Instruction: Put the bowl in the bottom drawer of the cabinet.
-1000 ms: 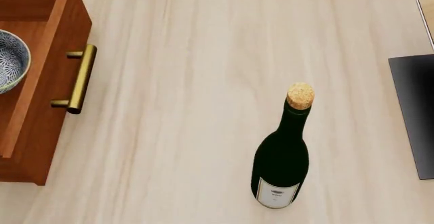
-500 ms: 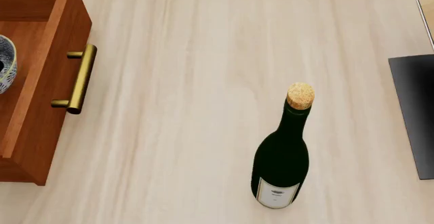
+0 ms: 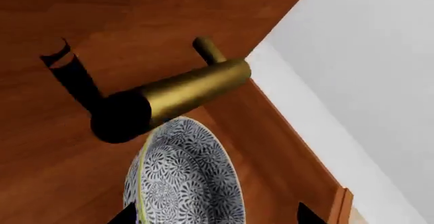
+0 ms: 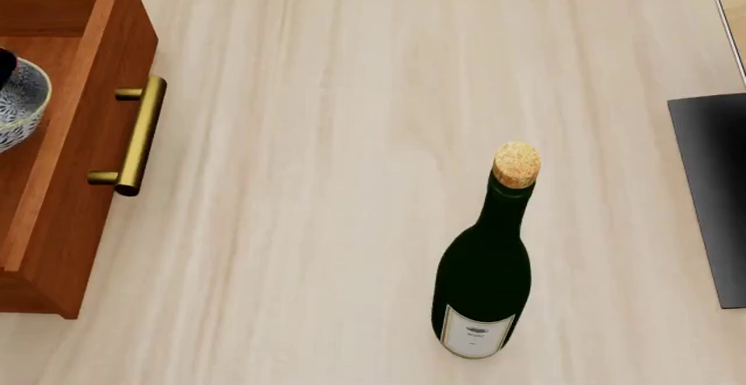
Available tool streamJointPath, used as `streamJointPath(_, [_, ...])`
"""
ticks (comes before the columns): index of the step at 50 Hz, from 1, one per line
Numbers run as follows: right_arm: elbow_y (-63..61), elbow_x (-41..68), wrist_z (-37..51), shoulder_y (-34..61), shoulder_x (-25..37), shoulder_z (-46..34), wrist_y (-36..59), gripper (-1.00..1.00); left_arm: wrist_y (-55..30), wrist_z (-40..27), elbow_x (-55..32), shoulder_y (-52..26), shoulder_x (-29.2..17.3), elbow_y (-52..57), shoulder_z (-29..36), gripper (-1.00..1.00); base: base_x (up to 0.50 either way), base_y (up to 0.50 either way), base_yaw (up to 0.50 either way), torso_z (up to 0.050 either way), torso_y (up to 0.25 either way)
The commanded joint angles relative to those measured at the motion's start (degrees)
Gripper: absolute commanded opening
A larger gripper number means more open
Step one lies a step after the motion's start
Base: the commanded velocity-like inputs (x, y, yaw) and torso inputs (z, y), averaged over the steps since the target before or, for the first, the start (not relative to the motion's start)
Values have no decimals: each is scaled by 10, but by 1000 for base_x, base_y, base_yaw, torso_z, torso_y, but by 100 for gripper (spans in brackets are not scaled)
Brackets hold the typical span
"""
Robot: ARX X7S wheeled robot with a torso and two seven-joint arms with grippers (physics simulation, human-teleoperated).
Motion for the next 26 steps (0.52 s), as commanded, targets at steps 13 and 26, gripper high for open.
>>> streamJointPath(13, [20, 0, 16, 2, 0, -11, -18, 100, -79, -124, -68, -31, -115, 629, -8, 100, 0, 0, 0, 0, 0])
streamJointPath(26, [31, -5, 15, 29, -5, -27, -5, 100, -166, -187, 101, -97, -155, 769, 4, 100, 0, 0, 0, 0, 0])
